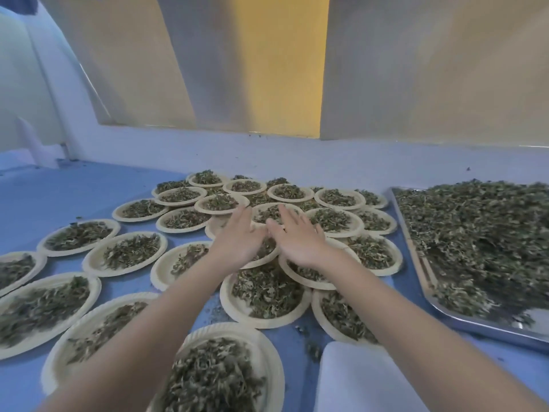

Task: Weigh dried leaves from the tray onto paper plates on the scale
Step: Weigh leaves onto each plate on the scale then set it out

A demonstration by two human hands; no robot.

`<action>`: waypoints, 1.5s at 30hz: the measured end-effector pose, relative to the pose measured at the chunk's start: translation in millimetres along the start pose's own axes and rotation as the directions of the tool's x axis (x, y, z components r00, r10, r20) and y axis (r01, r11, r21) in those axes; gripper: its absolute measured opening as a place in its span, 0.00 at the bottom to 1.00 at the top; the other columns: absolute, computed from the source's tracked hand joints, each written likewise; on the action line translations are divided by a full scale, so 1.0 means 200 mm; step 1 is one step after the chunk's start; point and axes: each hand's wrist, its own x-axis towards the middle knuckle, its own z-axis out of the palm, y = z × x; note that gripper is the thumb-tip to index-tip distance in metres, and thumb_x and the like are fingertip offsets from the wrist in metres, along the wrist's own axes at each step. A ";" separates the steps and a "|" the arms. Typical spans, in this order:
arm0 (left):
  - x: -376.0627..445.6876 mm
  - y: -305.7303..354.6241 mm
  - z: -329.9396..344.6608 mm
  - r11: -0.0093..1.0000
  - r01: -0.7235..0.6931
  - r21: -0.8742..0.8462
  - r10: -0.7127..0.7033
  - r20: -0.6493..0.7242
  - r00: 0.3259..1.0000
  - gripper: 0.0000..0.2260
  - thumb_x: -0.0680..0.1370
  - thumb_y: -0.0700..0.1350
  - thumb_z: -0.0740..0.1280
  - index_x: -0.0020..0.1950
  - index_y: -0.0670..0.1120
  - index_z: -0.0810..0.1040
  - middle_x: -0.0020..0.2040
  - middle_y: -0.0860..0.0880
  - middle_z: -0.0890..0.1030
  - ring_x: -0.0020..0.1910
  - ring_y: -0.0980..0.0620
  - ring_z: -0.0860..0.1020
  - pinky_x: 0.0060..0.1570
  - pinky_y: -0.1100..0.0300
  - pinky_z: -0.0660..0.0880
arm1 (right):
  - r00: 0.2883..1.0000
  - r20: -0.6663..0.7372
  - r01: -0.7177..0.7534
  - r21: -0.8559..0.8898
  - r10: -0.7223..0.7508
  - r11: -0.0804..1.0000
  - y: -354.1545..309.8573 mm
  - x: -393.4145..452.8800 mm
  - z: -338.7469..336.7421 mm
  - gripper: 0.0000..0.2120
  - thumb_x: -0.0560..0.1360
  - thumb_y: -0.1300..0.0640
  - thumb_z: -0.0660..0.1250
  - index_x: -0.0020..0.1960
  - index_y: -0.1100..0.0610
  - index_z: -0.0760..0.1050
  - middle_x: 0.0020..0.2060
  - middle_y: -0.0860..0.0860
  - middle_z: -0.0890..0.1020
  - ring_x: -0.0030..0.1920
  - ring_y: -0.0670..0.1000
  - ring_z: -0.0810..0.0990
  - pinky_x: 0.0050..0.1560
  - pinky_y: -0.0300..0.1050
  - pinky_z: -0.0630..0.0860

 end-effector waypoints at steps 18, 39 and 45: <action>-0.89 1.39 1.00 0.862 -0.345 -0.372 0.456 0.270 0.848 0.06 0.76 0.42 0.60 0.46 0.49 0.76 0.44 0.47 0.80 0.46 0.46 0.76 0.34 0.59 0.66 | 0.836 -0.436 -0.468 -0.253 0.332 0.847 0.84 -1.60 -0.82 0.15 0.79 0.52 0.54 0.56 0.53 0.78 0.53 0.54 0.81 0.54 0.58 0.78 0.54 0.50 0.76; -0.87 1.65 1.23 0.900 -0.385 -0.202 0.427 0.245 0.870 0.15 0.72 0.33 0.58 0.54 0.39 0.79 0.48 0.42 0.82 0.42 0.45 0.77 0.35 0.59 0.68 | 0.766 -0.466 -0.535 -0.078 0.444 0.841 1.49 -1.86 -1.06 0.09 0.74 0.51 0.70 0.52 0.53 0.83 0.48 0.52 0.84 0.49 0.53 0.81 0.53 0.48 0.77; -0.86 1.67 1.17 0.865 -0.458 -0.205 0.493 0.176 0.852 0.13 0.74 0.33 0.60 0.52 0.43 0.79 0.51 0.45 0.81 0.43 0.48 0.74 0.33 0.60 0.68 | 0.732 -0.553 -0.500 -0.038 0.398 0.865 1.47 -1.84 -1.09 0.09 0.75 0.50 0.69 0.52 0.52 0.82 0.40 0.49 0.80 0.41 0.49 0.76 0.39 0.42 0.68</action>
